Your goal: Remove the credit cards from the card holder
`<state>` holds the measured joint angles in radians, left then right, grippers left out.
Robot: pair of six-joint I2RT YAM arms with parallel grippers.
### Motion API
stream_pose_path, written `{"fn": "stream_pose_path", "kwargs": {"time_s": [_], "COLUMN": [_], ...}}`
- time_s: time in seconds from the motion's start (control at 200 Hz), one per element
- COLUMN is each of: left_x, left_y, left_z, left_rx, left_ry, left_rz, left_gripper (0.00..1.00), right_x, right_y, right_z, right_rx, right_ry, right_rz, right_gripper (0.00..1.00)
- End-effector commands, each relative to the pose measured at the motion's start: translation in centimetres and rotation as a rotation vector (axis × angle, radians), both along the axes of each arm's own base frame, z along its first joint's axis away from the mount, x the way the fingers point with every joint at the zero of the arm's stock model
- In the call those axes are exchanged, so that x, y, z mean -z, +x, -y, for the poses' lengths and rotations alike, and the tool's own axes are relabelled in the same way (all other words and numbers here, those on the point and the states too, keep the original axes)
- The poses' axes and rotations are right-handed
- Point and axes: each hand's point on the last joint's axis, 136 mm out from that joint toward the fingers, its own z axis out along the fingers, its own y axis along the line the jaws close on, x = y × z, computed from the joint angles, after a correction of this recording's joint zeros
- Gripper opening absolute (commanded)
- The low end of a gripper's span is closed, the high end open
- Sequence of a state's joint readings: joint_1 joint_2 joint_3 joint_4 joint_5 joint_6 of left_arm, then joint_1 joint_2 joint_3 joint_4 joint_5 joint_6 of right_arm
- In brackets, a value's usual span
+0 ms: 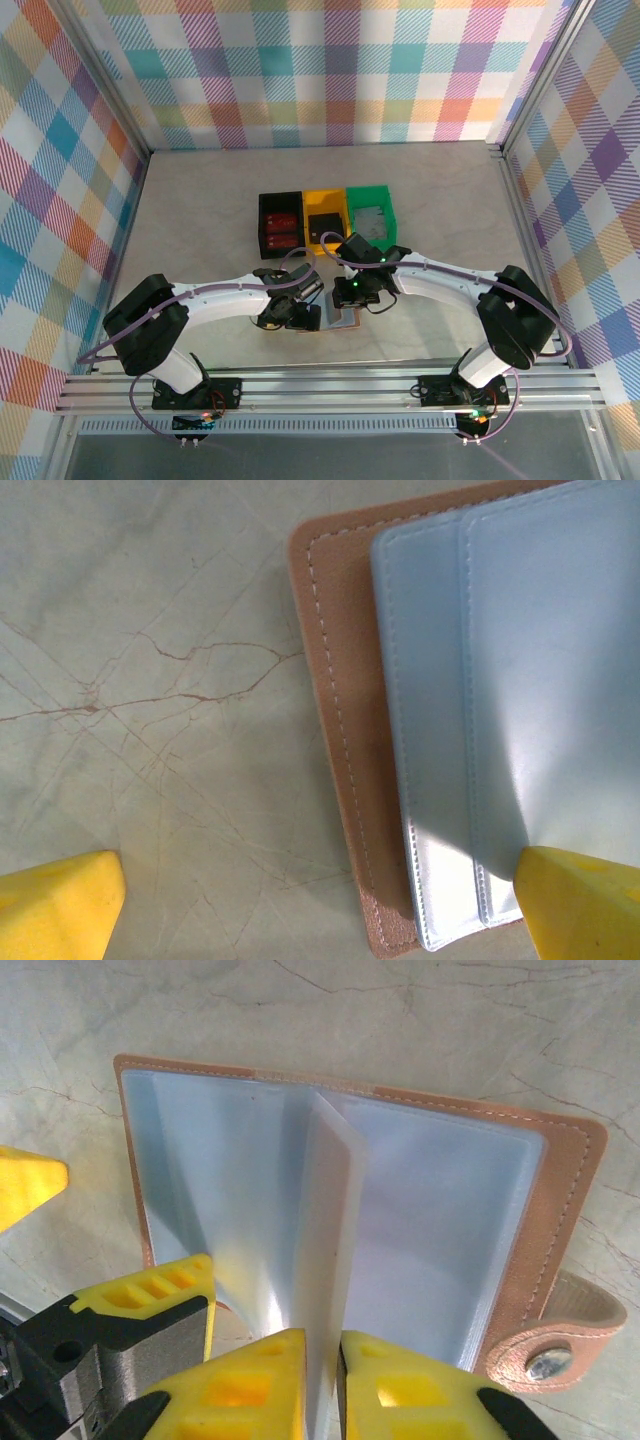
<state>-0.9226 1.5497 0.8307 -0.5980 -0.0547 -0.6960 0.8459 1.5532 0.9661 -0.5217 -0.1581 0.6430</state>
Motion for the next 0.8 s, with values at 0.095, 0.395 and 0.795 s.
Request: {"fn": "stream_pose_path", "kwargs": {"time_s": [0.095,0.395,0.795], "left_x": [0.1,-0.8,-2.1], "left_y": [-0.4,0.0,0.2], "left_z": [-0.2,-1.2,-3.2], "left_rx": [0.002,0.001,0.006], "left_ry": [0.014,0.044,0.1], "left_rz": [0.001,0.043,0.099], "left_gripper": [1.0,1.0,1.0], "right_x": [-0.9,-1.2,-1.5], "right_y": [-0.2,-0.5,-1.0], "right_z": [-1.3,-3.2,-4.8], "right_rx": [-0.036,-0.063,-0.073], "right_ry": [0.025,0.073,0.118], "right_rz": [0.002,-0.016,-0.038], "right_gripper": [0.17,0.21,0.24]}}
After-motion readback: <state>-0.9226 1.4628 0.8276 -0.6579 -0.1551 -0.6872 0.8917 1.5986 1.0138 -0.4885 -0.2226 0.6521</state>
